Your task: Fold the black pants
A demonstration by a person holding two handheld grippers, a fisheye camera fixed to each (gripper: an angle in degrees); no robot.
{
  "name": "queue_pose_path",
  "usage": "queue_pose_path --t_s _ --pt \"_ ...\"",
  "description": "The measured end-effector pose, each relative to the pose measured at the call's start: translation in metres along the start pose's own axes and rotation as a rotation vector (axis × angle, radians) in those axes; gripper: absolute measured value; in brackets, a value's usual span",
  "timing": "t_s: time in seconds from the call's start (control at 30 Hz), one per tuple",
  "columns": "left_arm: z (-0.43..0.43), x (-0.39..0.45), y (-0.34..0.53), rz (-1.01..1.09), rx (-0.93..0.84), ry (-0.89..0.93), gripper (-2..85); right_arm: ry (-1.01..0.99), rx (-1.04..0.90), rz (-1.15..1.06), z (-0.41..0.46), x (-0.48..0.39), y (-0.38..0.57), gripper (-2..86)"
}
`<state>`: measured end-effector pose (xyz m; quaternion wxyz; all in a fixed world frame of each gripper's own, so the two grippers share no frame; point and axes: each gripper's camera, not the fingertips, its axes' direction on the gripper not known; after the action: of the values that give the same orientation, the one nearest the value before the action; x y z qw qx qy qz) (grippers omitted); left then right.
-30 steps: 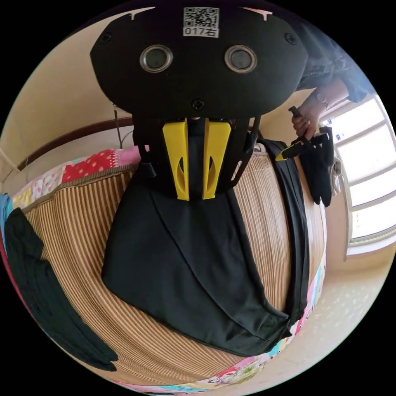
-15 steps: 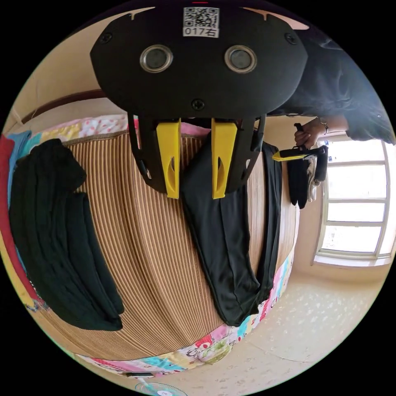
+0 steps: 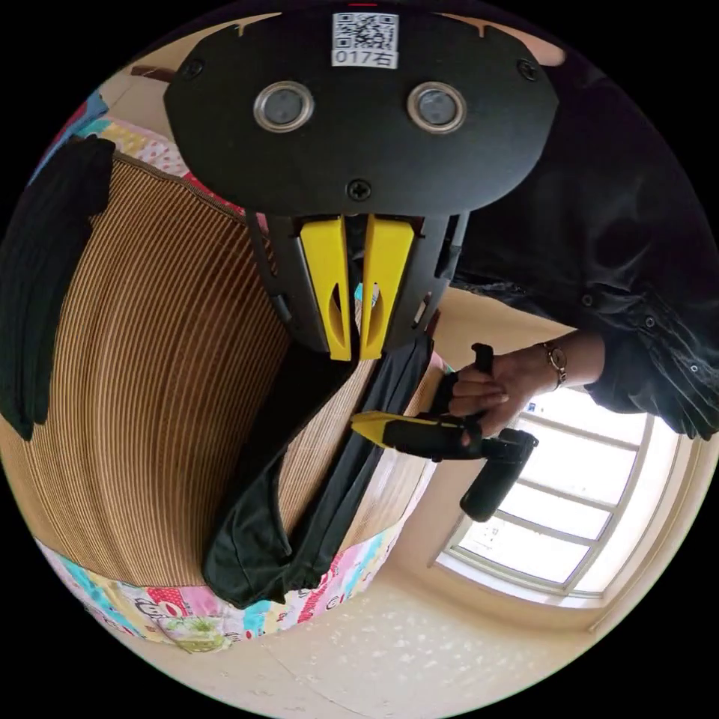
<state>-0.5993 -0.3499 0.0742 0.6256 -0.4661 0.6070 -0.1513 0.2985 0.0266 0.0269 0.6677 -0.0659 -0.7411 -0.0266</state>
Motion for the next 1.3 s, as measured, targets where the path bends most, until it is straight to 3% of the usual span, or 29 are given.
queue_pose_path --t_s 0.1,0.17,0.27,0.37,0.53,0.73,0.83,0.97,1.03,1.2,1.3 --pt "-0.01 0.01 -0.009 -0.069 -0.027 -0.045 9.8 -0.128 -0.043 -0.137 0.019 -0.023 -0.018 3.2" --pt "-0.017 0.011 -0.005 -0.119 -0.041 -0.133 2.4 -0.166 -0.155 -0.226 0.029 -0.009 -0.026 3.5" --pt "-0.034 0.009 0.009 -0.148 0.018 -0.137 0.9 -0.223 -0.137 -0.168 0.002 0.042 -0.054 4.5" --pt "-0.046 0.005 0.018 -0.195 0.049 -0.101 0.2 -0.03 0.032 0.01 -0.03 0.102 -0.107 7.4" --pt "-0.054 0.011 0.026 -0.218 0.108 -0.075 0.0 0.139 0.046 0.158 0.001 0.194 -0.251 16.4" --pt "-0.069 0.006 0.047 -0.276 0.202 0.124 -0.2 0.319 0.051 0.389 0.073 0.266 -0.373 13.5" --pt "-0.087 -0.015 0.066 -0.294 0.244 0.292 -0.3 0.393 0.082 0.3 0.102 0.225 -0.396 4.7" --pt "-0.132 -0.074 0.125 -0.372 0.369 0.58 -0.3 0.5 0.061 -0.051 0.19 0.094 -0.421 3.2" --pt "-0.156 -0.104 0.154 -0.418 0.411 0.599 -0.1 0.455 0.043 -0.096 0.238 0.059 -0.433 3.2" --pt "-0.212 -0.185 0.204 -0.516 0.466 0.364 1.6 0.326 -0.028 -0.05 0.369 0.04 -0.447 4.9" --pt "-0.214 -0.23 0.201 -0.558 0.329 0.096 3.9 0.22 -0.048 -0.014 0.404 0.033 -0.411 7.6"
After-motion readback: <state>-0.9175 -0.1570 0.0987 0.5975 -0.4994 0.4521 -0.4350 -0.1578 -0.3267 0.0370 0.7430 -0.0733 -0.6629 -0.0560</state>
